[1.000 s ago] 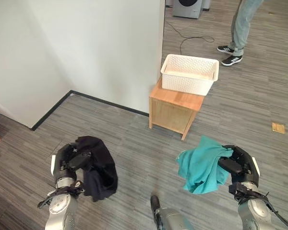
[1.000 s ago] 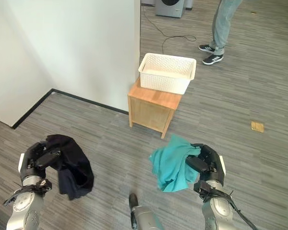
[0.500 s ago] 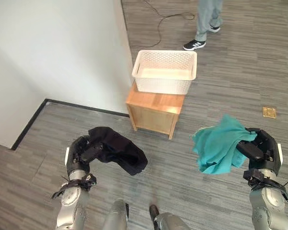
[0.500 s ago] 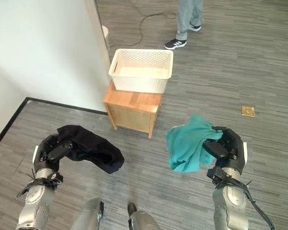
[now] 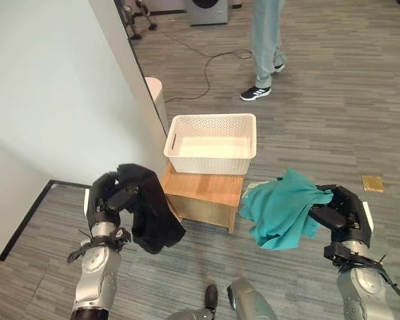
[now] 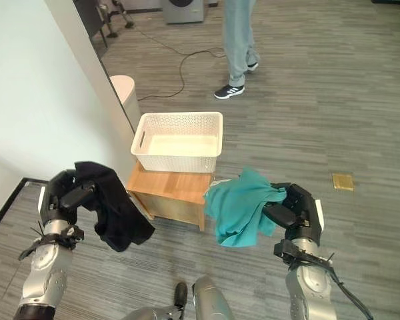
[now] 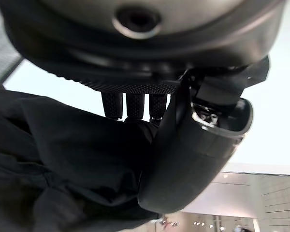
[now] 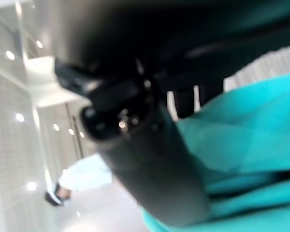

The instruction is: Pick up bed clothes into laundry basket.

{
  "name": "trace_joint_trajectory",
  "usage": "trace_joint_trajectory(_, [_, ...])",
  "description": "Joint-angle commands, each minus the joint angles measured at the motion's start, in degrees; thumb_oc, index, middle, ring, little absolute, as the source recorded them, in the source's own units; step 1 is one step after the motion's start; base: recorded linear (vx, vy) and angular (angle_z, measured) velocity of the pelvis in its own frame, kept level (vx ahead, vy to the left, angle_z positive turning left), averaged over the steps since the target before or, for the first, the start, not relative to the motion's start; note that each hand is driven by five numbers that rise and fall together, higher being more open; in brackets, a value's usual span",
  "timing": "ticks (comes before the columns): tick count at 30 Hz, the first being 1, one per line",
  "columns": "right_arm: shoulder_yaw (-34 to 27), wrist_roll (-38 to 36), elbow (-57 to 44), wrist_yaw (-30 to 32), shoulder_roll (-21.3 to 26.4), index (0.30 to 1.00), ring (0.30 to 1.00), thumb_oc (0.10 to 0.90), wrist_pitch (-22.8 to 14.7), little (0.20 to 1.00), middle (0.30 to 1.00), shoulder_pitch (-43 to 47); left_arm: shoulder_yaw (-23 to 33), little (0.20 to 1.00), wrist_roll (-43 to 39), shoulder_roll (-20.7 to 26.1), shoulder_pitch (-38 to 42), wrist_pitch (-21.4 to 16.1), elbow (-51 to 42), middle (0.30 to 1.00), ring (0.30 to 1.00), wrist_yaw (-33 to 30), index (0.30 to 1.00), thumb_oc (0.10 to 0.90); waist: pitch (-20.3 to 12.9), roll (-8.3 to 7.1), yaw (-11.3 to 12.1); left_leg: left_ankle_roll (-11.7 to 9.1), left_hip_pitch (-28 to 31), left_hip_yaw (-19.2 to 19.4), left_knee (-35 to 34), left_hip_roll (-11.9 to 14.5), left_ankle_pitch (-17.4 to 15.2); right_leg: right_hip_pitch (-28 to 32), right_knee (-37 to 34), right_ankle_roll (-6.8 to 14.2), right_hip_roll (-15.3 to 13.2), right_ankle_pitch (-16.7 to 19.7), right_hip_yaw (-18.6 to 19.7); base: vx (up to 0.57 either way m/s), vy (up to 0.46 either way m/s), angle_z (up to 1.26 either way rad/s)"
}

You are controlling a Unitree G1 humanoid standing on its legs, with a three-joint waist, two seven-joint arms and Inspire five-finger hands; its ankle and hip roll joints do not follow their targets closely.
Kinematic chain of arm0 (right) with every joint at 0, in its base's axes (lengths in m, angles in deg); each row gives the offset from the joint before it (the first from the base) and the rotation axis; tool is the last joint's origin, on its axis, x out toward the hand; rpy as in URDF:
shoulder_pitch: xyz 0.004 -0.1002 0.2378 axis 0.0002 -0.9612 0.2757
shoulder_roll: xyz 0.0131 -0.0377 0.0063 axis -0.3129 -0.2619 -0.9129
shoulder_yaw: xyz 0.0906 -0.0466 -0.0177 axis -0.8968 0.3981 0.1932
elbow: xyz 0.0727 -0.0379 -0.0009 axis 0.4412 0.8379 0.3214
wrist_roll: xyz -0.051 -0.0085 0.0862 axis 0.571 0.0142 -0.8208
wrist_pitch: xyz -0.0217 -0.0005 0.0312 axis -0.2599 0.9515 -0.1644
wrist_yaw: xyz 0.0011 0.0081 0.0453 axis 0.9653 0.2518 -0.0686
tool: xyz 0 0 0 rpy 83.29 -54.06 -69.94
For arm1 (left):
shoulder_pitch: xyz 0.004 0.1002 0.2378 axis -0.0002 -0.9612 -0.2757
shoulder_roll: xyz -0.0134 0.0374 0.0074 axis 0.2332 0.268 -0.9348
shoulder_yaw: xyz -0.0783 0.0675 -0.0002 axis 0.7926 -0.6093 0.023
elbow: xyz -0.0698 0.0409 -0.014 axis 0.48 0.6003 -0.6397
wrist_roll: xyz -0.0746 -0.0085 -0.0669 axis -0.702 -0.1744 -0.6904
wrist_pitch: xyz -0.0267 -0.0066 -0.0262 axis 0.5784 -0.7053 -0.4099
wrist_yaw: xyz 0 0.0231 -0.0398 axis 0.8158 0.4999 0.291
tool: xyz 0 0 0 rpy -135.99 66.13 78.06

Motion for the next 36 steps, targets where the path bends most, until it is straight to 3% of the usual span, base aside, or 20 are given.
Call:
trace_joint_trajectory(1, [-6.0, -0.6, -2.4, 0.8, 1.2, 0.3, 0.3, 0.4, -5.8, 0.3, 0.3, 5.1, 4.2, 0.3, 0.7, 6.5, 1.9, -6.9, -5.0, 0.3, 0.3, 0.4, 0.3, 0.4, -3.2, -0.41, -1.2, -5.9, 6.1, 4.5, -3.5, 4.5, -4.0, 7.5, -15.9, 1.5, 1.5, 9.4, -1.3, 0.17, -0.094, 0.56])
trace_joint_trajectory(3, [-9.0, -1.8, -2.3, 1.1, 0.4, 0.3, 0.3, 0.4, -6.2, 0.3, 0.3, 1.6, 3.7, 0.3, 0.9, 6.6, 2.8, -6.8, -4.2, 0.3, 0.3, 0.5, 0.3, 0.4, -4.9, -2.01, -2.4, -6.9, 6.8, 3.9, -2.6, 4.8, -6.0, 11.8, -26.6, 3.4, 1.5, 10.9, 0.2, 0.31, -0.337, 0.56])
trace_joint_trajectory(5, [-9.2, -2.5, -1.8, 1.4, 0.7, 0.3, 0.3, 0.4, -6.4, 0.3, 0.3, 1.3, 3.7, 0.3, 1.3, 5.8, 2.6, -6.6, -4.0, 0.3, 0.3, 1.0, 0.3, 0.4, -5.6, -2.62, -2.6, -8.1, 6.3, 3.9, -0.8, 5.9, -6.5, 13.8, -26.7, 3.1, 1.1, 11.0, -1.1, 0.2, -0.318, 0.53])
trace_joint_trajectory(7, [-10.4, -3.5, -1.9, 1.0, 0.4, 0.3, 0.3, 0.4, -6.9, 0.3, 0.3, 0.8, 3.4, 0.3, 0.3, 4.6, 2.5, -6.7, -3.9, 0.3, 0.3, 1.7, 0.3, 0.4, -5.6, -3.39, -3.2, -10.0, 5.0, 5.5, 3.1, 7.8, -4.4, 15.5, -28.3, 2.0, 1.6, 11.0, -2.0, 0.08, -0.233, 0.45])
trace_joint_trajectory(9, [-12.0, -4.4, -1.6, 1.5, 1.0, 0.3, 0.3, 0.4, -7.7, 0.3, 0.3, -0.2, 2.8, 0.3, -0.4, 3.5, 2.9, -6.5, -3.4, 0.3, 0.3, 2.0, 0.3, 0.4, -4.4, -4.96, -3.5, -10.6, -0.1, 7.0, 13.5, 9.1, 1.5, 18.3, -29.3, 0.5, 1.4, 11.2, -3.5, 0.02, -0.303, 0.6])
trace_joint_trajectory(10, [-12.5, -4.9, -0.8, 1.8, 1.3, 0.3, 0.3, 0.4, -8.0, 0.3, 0.3, 0.1, 2.5, 0.3, -0.7, 3.3, 3.2, -6.3, -3.2, 0.3, 0.3, 2.0, 0.3, 0.4, -3.3, -6.16, -3.5, -9.4, -4.1, 8.1, 18.5, 8.2, 1.3, 19.2, -29.3, -0.3, 1.0, 11.1, -4.2, -0.04, -0.338, 0.77])
trace_joint_trajectory(11, [-12.3, -5.0, -0.3, 2.4, 1.9, 0.3, 0.3, 0.4, -7.8, 0.3, 0.3, 0.2, 2.6, 0.3, -1.4, 3.1, 2.7, -6.0, -3.1, 0.3, 0.3, 2.6, 0.3, 0.4, -3.4, -6.35, -3.7, -9.1, -5.5, 10.4, 17.2, 8.1, -1.2, 19.6, -29.2, -1.1, 1.4, 10.3, -4.6, -0.03, -0.226, 0.73])
trace_joint_trajectory(12, [-12.3, -5.0, -0.2, 2.5, 2.0, 0.3, 0.3, 0.4, -7.8, 0.3, 0.3, 0.2, 2.7, 0.3, -1.5, 3.1, 2.6, -6.0, -3.1, 0.3, 0.3, 2.7, 0.3, 0.4, -3.5, -6.35, -3.7, -9.1, -5.3, 10.5, 16.9, 8.1, -1.2, 19.7, -29.3, -1.2, 1.4, 10.3, -4.6, 0.05, -0.14, 0.72])
trace_joint_trajectory(15, [-12.5, -4.6, -0.8, 2.3, 1.9, 0.3, 0.3, 0.4, -7.5, 0.3, 0.3, -0.2, 2.5, 0.3, -1.3, 2.9, 2.1, -6.1, -3.0, 0.3, 0.3, 3.2, 0.3, 0.4, -5.1, -5.05, -3.5, -8.0, -3.1, 13.6, 6.0, 6.4, -3.1, 20.4, -31.3, -1.5, 2.0, 10.1, -6.6, 0.08, -0.062, 0.49])
trace_joint_trajectory(16, [-12.6, -4.6, -0.8, 2.3, 2.0, 0.3, 0.3, 0.4, -7.5, 0.3, 0.3, -0.3, 2.5, 0.3, -1.2, 2.9, 2.1, -6.1, -3.0, 0.3, 0.3, 3.1, 0.3, 0.4, -5.2, -5.03, -3.5, -8.0, -2.7, 13.5, 5.1, 6.4, -2.7, 20.4, -31.4, -1.5, 1.9, 10.1, -6.7, 0.1, -0.048, 0.47])
trace_joint_trajectory(17, [-12.3, -2.8, 0.3, 3.7, 2.8, 0.3, 0.3, 0.4, -8.3, 0.3, 0.3, 0.2, 2.1, 0.3, 0.6, 3.6, 1.5, -6.1, -3.0, 0.3, 0.3, 2.4, 0.3, 0.4, -4.8, -3.97, -3.0, -7.5, -2.3, 12.2, 3.1, 4.8, -1.6, 19.6, -30.0, -1.3, 3.2, 9.2, -7.6, 0.06, -0.018, 0.56])
trace_joint_trajectory(18, [-12.2, -3.0, 0.7, 3.7, 2.6, 0.3, 0.3, 0.4, -7.8, 0.3, 0.3, 0.5, 2.4, 0.3, -0.4, 3.8, 1.8, -6.3, -3.2, 0.3, 0.3, 2.4, 0.3, 0.4, -4.9, -3.62, -3.4, -7.6, -1.8, 11.1, 2.8, 3.9, -2.4, 19.2, -29.5, -1.2, 3.0, 8.7, -7.5, 0.12, 0.003, 0.38])
trace_joint_trajectory(22, [-11.3, -2.7, 0.0, 2.5, 1.8, 0.3, 0.3, 0.4, -7.4, 0.3, 0.3, 2.1, 3.6, 0.3, -0.1, 3.9, 1.4, -6.9, -3.5, 0.3, 0.3, 1.5, 0.3, 0.4, -6.0, -2.43, -3.9, -6.3, 1.5, 12.4, -1.5, 3.6, -3.0, 19.4, -28.5, -1.1, 3.0, 7.3, -7.2, 0.16, 0.062, 0.11])
trace_joint_trajectory(31, [-11.1, 0.5, -0.3, 3.4, 3.5, 0.3, 0.3, 0.4, -6.6, 0.3, 0.3, 5.3, 6.1, 0.3, 0.3, 3.6, -1.3, -6.5, -5.2, 0.3, 0.3, 0.8, 0.3, 0.4, -6.8, -1.85, -1.6, -5.2, 4.5, 13.6, -4.7, 3.9, -3.0, 20.1, -27.6, -0.3, 1.7, 6.5, -6.1, 0.12, 0.029, -0.15])
trace_joint_trajectory(36, [-14.3, 3.2, -0.4, 4.8, 10.3, 0.3, 0.3, 0.4, -7.0, 0.3, 0.3, 8.6, 6.5, 0.3, 0.4, 4.5, -0.5, -6.9, -6.8, 0.3, 0.3, 0.9, 0.3, 0.4, -7.4, -1.82, -0.8, -5.4, 5.1, 13.4, -7.4, 4.0, -1.2, 20.5, -28.6, 0.3, 1.1, 6.9, -6.6, 0.07, -0.006, 0.03])
